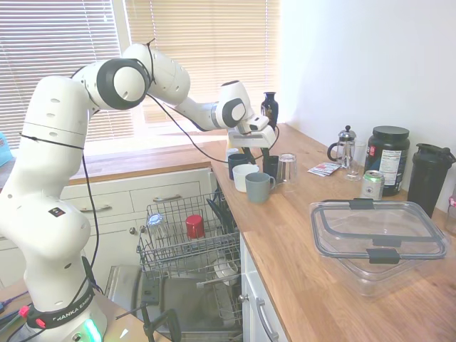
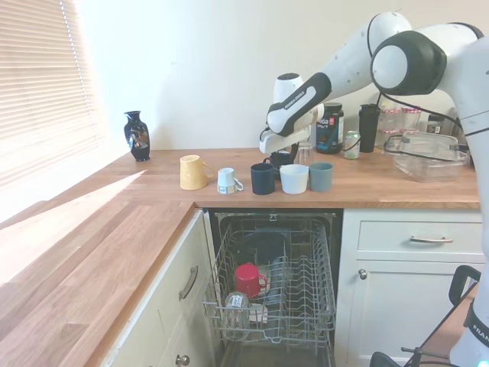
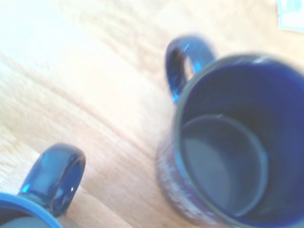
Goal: Unload a mug from dishwasher
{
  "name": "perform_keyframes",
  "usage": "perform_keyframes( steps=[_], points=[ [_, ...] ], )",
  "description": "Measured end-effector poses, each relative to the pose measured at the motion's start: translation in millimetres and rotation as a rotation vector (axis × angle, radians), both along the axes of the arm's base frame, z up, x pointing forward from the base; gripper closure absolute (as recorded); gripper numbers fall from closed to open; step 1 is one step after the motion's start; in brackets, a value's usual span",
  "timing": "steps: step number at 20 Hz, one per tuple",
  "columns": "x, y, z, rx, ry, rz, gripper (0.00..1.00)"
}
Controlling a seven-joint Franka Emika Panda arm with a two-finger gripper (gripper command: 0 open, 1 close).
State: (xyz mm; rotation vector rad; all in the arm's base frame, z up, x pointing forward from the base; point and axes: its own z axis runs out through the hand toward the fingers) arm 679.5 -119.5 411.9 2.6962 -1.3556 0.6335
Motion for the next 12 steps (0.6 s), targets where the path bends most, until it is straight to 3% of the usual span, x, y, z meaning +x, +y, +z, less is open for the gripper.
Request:
perform_keyframes(
  steps=[6, 12],
  points=[
    [-53.4, 38.4, 29.7, -0.028, -0.07, 0.027, 0.0],
    [-129.2, 89.7, 24.2, -0.046, -0.135, 0.06, 0.0]
  ],
)
